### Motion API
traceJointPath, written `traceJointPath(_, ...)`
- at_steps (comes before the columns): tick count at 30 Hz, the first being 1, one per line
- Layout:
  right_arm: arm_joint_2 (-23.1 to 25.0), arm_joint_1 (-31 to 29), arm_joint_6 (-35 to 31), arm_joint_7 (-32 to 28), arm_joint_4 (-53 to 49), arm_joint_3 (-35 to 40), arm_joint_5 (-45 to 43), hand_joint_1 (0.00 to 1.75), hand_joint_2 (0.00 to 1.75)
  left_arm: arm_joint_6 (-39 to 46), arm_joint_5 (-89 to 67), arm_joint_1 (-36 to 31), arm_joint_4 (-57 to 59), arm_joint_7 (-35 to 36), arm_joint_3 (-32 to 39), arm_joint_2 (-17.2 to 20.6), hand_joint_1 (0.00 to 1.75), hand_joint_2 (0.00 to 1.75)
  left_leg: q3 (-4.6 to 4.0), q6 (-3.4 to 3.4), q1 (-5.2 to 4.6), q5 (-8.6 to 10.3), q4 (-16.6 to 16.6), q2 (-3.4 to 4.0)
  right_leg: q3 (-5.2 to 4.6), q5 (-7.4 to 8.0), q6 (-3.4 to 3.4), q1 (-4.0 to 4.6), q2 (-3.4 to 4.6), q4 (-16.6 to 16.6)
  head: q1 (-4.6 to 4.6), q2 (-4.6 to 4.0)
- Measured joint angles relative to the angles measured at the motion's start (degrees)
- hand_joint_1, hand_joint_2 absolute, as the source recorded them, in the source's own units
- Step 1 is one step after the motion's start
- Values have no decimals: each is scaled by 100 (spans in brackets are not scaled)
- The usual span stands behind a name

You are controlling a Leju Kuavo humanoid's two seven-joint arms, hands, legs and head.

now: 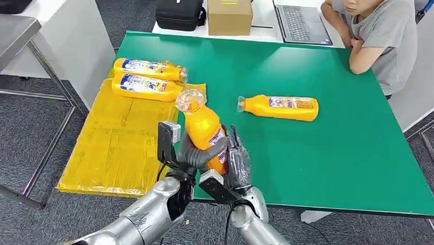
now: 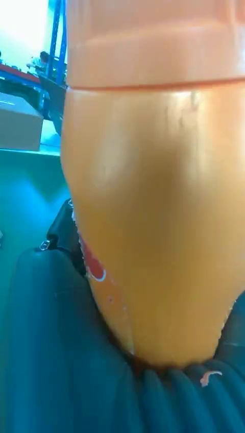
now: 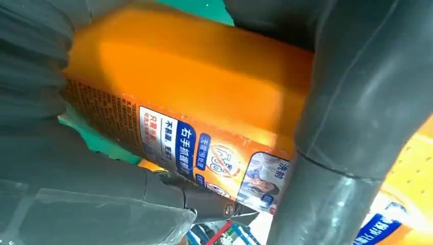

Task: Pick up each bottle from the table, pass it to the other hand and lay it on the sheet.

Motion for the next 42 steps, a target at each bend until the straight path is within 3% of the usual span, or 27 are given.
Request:
traceJointPath(24, 55, 115, 0, 0, -96, -171, 123, 0, 175, 349, -185, -1, 4, -150, -31, -4, 175, 175, 0, 0, 0, 0, 0, 1, 0, 0, 0, 0, 0, 0, -2, 0)
traceJointPath(39, -100, 855, -9, -66, -1053, -824, 1132, 0, 175, 990, -704, -213, 260, -415, 351, 70, 175, 175, -4, 0, 1, 0, 0, -1, -2, 0, 0, 0, -1, 0, -2, 0)
traceJointPath(42, -137, 900, -9, -66, -1206, -927, 1049, 0, 175, 792, -682, -276, 302, -450, 513, 109, 175, 175, -3, 0, 1, 0, -1, 0, -2, 0, 0, 0, -1, 0, -2, 0)
